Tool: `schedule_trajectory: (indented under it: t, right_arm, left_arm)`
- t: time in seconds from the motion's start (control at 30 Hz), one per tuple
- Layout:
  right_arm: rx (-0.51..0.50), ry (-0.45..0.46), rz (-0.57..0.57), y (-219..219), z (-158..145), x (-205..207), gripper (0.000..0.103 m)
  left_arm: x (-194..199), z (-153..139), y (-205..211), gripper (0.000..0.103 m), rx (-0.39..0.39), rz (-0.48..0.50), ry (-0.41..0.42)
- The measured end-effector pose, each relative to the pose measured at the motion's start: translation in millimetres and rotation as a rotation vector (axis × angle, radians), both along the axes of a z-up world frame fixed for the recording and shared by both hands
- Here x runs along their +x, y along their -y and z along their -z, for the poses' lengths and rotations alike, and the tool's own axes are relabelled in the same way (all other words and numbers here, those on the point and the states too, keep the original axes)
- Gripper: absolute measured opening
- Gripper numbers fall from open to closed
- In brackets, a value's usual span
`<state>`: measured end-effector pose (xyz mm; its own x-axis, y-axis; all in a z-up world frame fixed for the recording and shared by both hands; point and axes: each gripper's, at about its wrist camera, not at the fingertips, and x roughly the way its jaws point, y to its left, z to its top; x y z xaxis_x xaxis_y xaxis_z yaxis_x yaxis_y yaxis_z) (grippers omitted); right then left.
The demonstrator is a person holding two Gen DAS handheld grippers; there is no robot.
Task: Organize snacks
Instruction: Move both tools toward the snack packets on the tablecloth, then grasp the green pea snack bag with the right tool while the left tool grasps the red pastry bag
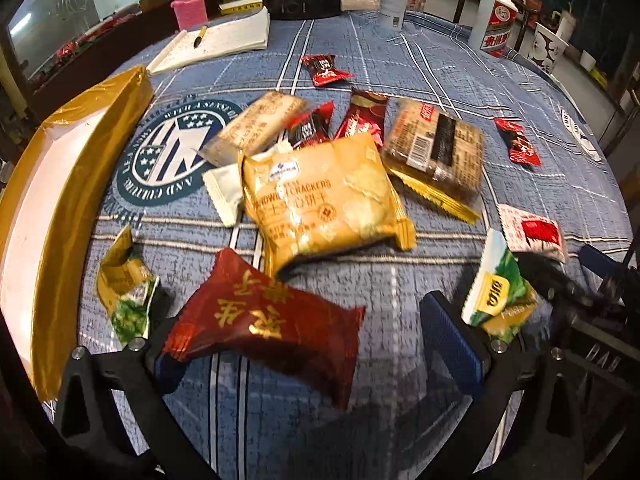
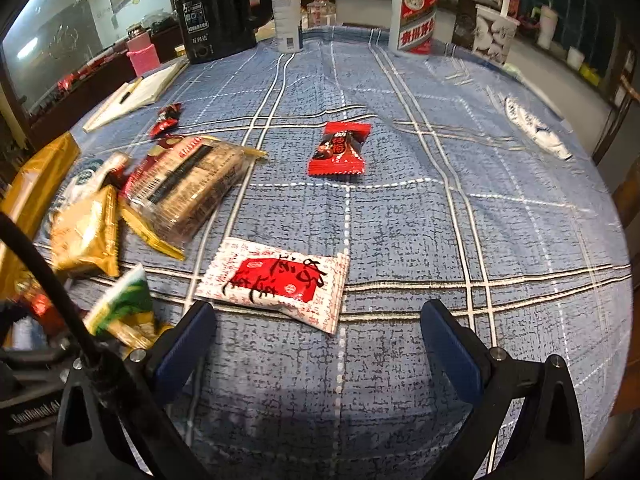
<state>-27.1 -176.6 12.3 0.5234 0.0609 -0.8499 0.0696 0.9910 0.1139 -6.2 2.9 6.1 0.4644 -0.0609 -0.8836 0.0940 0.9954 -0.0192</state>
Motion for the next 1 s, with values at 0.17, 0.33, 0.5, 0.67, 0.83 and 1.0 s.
schedule_trajectory:
  t: [0.17,0.33,0.5,0.67,0.83,1.0]
  right_arm:
    - [0.119,0.001,0.070,16.3,-7.0,-3.7,0.089]
    - [0.300,-0.025,0.145,33.3,-9.7,-14.6,0.057]
    - [0.362,-0.029,0.183,35.4,-20.0,-29.1,0.050]
    - [0.329,-0.013,0.122,26.2,-39.7,-32.3,0.050]
    - [0.197,-0.032,0.026,2.2,-42.9,-25.8,0.055]
    - [0.104,-0.059,-0.037,-24.3,-37.7,-21.4,0.056]
  left_arm:
    - [-11.6,-10.1,-9.1,0.094,-0.073,-0.011,-0.033]
    - [-27.9,-31.7,-14.5,0.093,-0.074,-0.015,0.018]
    - [-35.3,-53.1,-19.9,0.091,-0.079,-0.009,0.054]
    - [-36.6,-70.7,-47.6,0.084,-0.118,-0.030,0.064]
    - [-41.2,-82.8,-85.6,0.084,-0.128,-0.093,0.094]
    - [-45.6,-78.2,-93.0,0.084,-0.125,-0.087,0.085]
